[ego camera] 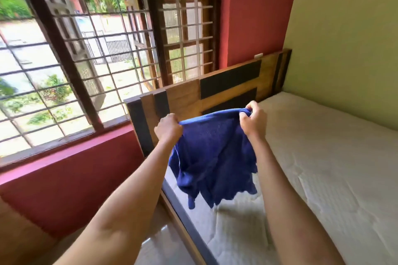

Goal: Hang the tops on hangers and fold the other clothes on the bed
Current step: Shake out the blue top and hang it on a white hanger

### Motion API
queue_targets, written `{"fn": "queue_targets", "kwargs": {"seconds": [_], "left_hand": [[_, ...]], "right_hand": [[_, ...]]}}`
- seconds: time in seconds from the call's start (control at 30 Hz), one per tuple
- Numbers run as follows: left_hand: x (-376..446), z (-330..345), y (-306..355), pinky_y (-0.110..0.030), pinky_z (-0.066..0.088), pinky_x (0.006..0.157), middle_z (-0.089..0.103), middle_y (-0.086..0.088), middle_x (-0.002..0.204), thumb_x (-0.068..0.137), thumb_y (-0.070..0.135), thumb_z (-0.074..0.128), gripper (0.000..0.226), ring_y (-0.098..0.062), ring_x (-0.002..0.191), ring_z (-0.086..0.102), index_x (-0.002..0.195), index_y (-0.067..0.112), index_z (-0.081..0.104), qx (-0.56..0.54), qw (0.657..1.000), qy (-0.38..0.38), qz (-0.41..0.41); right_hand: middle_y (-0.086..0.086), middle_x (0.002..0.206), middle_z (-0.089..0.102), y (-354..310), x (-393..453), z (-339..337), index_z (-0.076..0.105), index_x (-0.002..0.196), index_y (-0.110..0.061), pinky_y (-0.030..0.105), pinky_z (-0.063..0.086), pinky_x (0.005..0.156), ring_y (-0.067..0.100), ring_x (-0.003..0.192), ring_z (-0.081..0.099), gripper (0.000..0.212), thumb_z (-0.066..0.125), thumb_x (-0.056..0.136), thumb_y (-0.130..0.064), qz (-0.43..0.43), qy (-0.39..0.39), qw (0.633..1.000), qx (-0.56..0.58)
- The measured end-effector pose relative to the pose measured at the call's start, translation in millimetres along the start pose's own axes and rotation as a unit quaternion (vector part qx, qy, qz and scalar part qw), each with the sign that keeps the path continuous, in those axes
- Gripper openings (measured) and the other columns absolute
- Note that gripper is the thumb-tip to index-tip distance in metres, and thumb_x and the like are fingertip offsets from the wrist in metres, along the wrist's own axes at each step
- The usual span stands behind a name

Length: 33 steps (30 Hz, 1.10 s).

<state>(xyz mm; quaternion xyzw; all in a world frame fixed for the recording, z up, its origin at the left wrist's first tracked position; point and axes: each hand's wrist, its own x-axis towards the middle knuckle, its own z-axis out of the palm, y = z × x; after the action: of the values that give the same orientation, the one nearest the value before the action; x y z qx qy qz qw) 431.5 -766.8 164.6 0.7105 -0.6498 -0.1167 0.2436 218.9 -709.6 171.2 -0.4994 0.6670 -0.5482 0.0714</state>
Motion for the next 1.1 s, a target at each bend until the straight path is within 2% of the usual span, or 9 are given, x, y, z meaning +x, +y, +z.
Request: {"fn": "queue_targets", "kwargs": {"seconds": [0.2,0.27,0.37,0.6,0.7,0.8,0.9,0.97,1.1], "left_hand": [[20,70,-21,-0.036,0.045,0.09,0.06,-0.019,0.12,0.088,0.01,0.042,0.031,-0.035,0.112,0.056,0.113,0.009,0.06,-0.078,0.988,-0.086,-0.101],[26,86,-19,-0.035,0.044,0.088,0.061,-0.019,0.118,0.089,0.009,0.043,0.028,-0.034,0.112,0.056,0.109,0.006,0.061,-0.085,0.985,-0.124,-0.089],[39,109,-19,-0.03,0.042,0.073,0.065,-0.012,0.097,0.087,0.023,0.056,0.015,-0.029,0.099,0.061,0.089,0.01,0.063,-0.063,0.973,-0.211,-0.062],[79,178,-34,-0.027,0.036,0.065,0.05,-0.002,0.064,0.084,0.023,0.06,0.019,-0.023,0.075,0.049,0.069,0.011,0.055,-0.06,0.948,-0.305,-0.069],[100,216,-46,-0.028,0.037,0.066,0.05,-0.004,0.064,0.084,0.011,0.054,0.011,-0.023,0.074,0.049,0.073,0.01,0.056,-0.068,0.938,-0.333,-0.077],[125,244,-57,-0.026,0.036,0.066,0.055,-0.007,0.076,0.084,0.009,0.049,0.012,-0.022,0.076,0.049,0.078,0.011,0.058,-0.067,0.936,-0.34,-0.059],[154,271,-64,-0.025,0.034,0.066,0.056,-0.007,0.08,0.087,0.011,0.048,0.016,-0.022,0.079,0.049,0.088,0.01,0.065,-0.063,0.935,-0.347,-0.038],[173,290,-69,-0.025,0.034,0.067,0.056,-0.005,0.084,0.088,0.014,0.05,0.019,-0.021,0.081,0.049,0.096,0.008,0.066,-0.051,0.935,-0.351,-0.027],[203,319,-80,-0.025,0.034,0.067,0.057,-0.004,0.086,0.089,0.014,0.051,0.016,-0.02,0.082,0.049,0.094,0.011,0.066,-0.037,0.927,-0.372,0.003]], "right_hand": [[0.014,0.085,0.057,51,14,13,0.055,0.087,-0.001,0.031,0.031,0.068,0.028,0.079,0.049,0.028,0.037,0.07,-0.013,0.17,0.043,0.984,0.03],[0.022,0.098,0.061,73,19,23,0.059,0.09,0.003,0.032,0.037,0.071,0.033,0.091,0.054,0.021,0.041,0.082,-0.002,0.228,-0.077,0.969,-0.048],[0.016,0.071,0.05,104,18,40,0.05,0.064,-0.007,0.024,0.031,0.049,0.026,0.062,0.047,0.02,0.042,0.078,0.004,0.34,-0.278,0.895,-0.082],[0.005,0.06,0.037,159,22,94,0.039,0.057,-0.012,0.026,0.02,0.048,0.017,0.052,0.029,0.025,0.045,0.076,0.004,0.333,-0.386,0.843,-0.171],[0.004,0.067,0.047,191,15,135,0.053,0.067,-0.013,0.025,0.027,0.049,0.018,0.053,0.04,0.015,0.053,0.081,-0.01,0.396,-0.415,0.806,-0.146],[0.01,0.097,0.058,221,13,182,0.062,0.099,-0.012,0.025,0.038,0.064,0.025,0.082,0.06,0.025,0.052,0.09,-0.032,0.428,-0.422,0.788,-0.131],[0.018,0.104,0.051,251,16,226,0.058,0.094,-0.011,0.028,0.041,0.072,0.029,0.088,0.056,0.024,0.04,0.093,-0.026,0.405,-0.408,0.795,-0.195],[0.018,0.122,0.056,280,16,257,0.06,0.115,-0.007,0.034,0.044,0.089,0.034,0.111,0.054,0.034,0.037,0.092,-0.018,0.382,-0.39,0.8,-0.25],[0.012,0.147,0.03,321,17,300,0.044,0.137,-0.02,0.045,0.028,0.108,0.033,0.136,0.028,0.046,0.038,0.092,-0.016,0.329,-0.426,0.784,-0.308]]}}
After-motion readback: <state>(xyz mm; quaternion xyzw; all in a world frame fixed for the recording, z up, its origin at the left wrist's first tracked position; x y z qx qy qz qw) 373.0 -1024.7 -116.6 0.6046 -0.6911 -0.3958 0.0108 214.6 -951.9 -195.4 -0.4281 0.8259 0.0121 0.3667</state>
